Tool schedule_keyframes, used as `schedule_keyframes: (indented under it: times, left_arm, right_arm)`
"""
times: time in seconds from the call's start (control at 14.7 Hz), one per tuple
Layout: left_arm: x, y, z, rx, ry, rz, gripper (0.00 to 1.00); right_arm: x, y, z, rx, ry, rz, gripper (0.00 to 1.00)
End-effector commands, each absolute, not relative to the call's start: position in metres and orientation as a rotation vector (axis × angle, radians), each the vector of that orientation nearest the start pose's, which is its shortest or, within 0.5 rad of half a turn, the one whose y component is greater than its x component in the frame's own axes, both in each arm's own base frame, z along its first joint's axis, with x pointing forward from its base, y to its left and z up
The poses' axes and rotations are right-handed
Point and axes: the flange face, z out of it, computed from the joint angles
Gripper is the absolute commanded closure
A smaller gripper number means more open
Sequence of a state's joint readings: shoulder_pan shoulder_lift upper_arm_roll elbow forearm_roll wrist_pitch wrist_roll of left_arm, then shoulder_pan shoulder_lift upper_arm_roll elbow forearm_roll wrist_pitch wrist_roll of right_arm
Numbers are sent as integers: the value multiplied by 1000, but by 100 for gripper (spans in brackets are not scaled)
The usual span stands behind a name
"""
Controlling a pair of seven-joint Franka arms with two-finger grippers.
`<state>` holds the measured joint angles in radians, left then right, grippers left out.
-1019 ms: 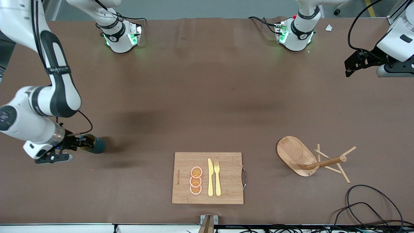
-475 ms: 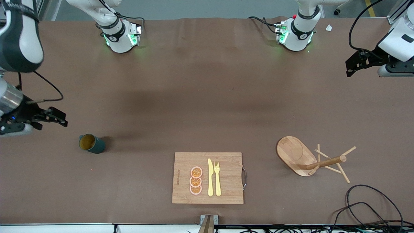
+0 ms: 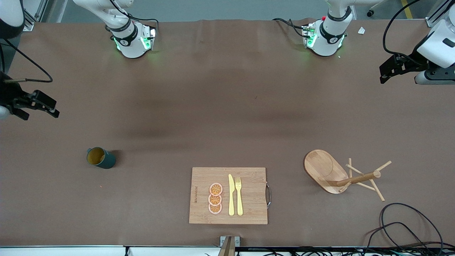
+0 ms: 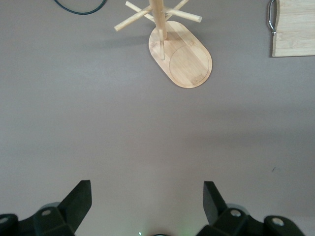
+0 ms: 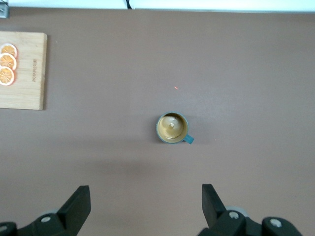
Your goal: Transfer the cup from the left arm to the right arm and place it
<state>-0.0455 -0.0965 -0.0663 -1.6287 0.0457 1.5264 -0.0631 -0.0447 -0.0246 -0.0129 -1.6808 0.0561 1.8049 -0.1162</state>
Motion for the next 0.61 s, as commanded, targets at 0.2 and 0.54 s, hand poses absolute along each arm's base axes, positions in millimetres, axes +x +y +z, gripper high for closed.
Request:
schedule_keyframes:
  times: [0.2,0.54]
  left_arm:
    - [511,-59,647,-3092,87,-4,0]
    - [530,-66,650,-3107,110,-14,0]
  right_arm:
    - [540,-27,632,-3100,-44,-183,0]
    - [535,-27,666,-3100,-58,-176,0]
